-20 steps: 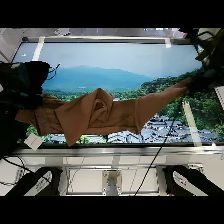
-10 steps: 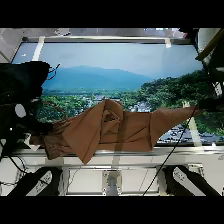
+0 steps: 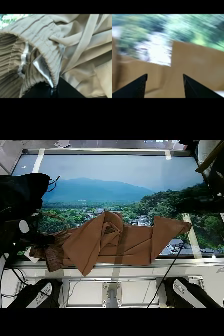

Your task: Fold the clothes and pants, and hang the long-sleeved shirts on hangers.

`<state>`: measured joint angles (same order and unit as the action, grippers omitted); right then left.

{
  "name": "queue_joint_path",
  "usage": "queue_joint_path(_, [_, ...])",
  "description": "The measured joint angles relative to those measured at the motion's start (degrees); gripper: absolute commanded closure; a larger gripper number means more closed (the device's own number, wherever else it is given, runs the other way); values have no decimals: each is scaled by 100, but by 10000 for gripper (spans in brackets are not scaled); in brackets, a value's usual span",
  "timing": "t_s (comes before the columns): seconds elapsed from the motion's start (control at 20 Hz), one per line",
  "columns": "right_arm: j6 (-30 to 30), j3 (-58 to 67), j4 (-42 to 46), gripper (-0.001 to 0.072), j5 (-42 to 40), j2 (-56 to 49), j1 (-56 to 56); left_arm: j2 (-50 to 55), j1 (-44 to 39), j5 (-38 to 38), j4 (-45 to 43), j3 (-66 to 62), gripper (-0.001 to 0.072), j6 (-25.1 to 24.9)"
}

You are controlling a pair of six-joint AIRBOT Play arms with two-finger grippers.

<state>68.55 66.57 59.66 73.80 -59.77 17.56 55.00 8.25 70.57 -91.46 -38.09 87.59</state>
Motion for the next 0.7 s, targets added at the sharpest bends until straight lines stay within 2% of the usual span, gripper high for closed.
queue_joint_path(0.15, [-17, -9, -413, 229, -284, -529, -1471, 0, 0, -11, 28, 7, 681, 9])
queue_joint_path(0.4, [11, -39, -684, 229, -925, -2063, -3853, 0, 0, -26, 50, 11, 681, 9])
queue_joint_path(0.7, [28, -46, -1172, 229, -1360, -3139, -5296, 0, 0, -72, 63, 11, 681, 9])
